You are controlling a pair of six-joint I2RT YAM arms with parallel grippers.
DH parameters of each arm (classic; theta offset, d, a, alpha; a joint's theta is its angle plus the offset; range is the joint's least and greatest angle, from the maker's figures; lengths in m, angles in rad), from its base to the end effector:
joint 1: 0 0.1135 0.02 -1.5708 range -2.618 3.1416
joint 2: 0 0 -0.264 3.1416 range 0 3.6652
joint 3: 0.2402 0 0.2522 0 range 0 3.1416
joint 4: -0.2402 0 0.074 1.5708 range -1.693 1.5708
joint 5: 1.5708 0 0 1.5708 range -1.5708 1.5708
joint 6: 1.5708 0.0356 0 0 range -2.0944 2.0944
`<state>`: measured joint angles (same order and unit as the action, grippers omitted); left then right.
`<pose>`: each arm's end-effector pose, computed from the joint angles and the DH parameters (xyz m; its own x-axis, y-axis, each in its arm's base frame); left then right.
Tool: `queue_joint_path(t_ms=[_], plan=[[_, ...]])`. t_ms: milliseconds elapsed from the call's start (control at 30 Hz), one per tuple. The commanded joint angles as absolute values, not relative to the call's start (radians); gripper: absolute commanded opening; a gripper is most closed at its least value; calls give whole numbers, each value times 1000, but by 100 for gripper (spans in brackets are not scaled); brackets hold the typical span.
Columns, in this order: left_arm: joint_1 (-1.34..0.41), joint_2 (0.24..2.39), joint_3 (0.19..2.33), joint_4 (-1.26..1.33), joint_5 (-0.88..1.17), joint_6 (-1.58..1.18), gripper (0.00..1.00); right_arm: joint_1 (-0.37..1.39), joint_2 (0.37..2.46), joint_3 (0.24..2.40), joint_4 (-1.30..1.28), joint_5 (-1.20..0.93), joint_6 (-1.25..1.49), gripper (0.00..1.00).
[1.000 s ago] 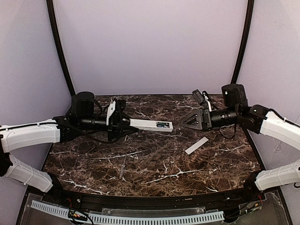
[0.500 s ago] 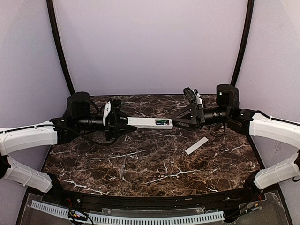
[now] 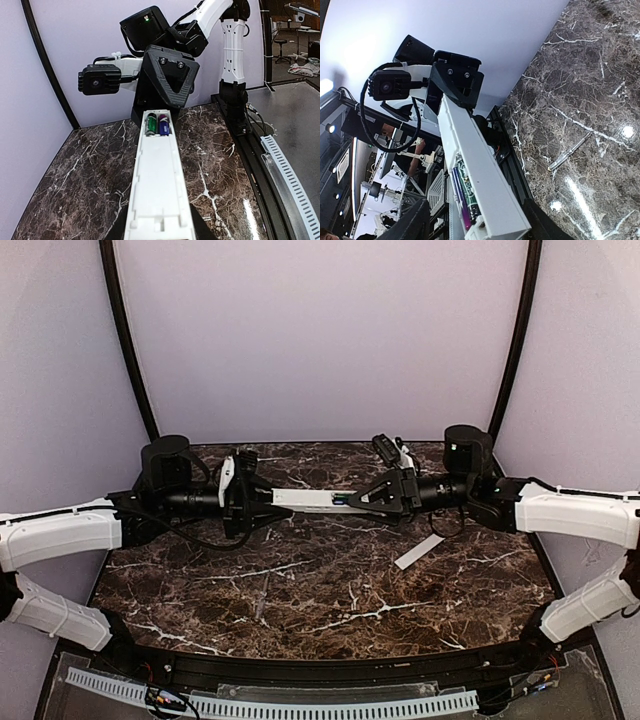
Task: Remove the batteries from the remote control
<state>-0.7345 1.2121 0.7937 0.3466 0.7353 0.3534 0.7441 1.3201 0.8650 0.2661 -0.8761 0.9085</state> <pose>0.1886 -0.2025 0.3088 0.2939 0.0804 -0.9524 0.9506 0.0790 0.3001 0.1992 0.2206 0.2973 -0.8647 -0.1099 -0.4902 -0.4990 0.0757 0.8633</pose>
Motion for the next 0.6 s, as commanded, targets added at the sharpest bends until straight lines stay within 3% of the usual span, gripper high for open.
queue_joint_path(t_ms=[0,300,567], plan=[[-741,1180,779,380,750,344,0,761,1331,890,335,-894,923,56],[-741,1180,780,379,755,342,0,769,1349,882,388,-890,950,50],[-742,1180,777,379,761,349,0,768,1360,882,383,-888,956,33]])
